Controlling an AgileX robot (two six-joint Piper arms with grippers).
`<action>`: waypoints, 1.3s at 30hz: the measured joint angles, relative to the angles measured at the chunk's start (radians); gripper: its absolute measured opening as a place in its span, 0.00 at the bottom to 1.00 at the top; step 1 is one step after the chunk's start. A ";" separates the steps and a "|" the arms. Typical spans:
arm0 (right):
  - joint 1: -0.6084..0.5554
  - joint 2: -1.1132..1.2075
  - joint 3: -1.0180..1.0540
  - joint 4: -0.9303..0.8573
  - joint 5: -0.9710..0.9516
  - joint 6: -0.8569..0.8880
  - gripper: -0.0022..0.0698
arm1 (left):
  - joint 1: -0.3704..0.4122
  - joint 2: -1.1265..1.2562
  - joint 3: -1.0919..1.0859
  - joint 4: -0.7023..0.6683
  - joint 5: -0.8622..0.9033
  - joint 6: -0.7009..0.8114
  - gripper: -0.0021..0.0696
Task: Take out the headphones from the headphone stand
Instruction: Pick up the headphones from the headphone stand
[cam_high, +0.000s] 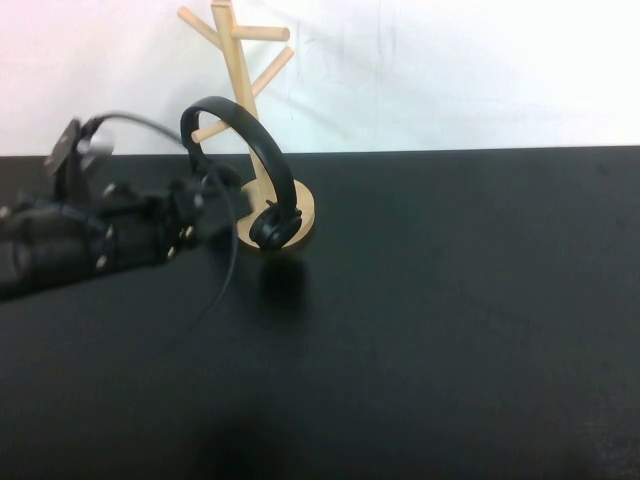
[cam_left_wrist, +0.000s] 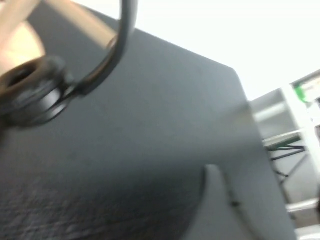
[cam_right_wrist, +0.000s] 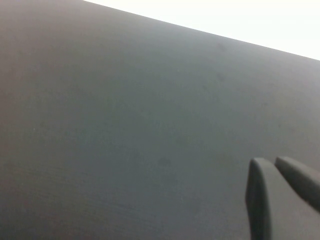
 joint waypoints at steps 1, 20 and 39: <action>0.000 0.000 0.000 0.000 0.000 0.000 0.02 | 0.000 0.034 -0.033 0.000 0.016 -0.012 0.59; 0.000 0.000 0.000 0.000 0.000 0.000 0.02 | -0.005 0.363 -0.401 -0.005 -0.015 -0.064 0.71; 0.000 0.000 0.000 0.000 0.000 0.000 0.02 | -0.091 0.490 -0.542 -0.008 -0.153 -0.064 0.71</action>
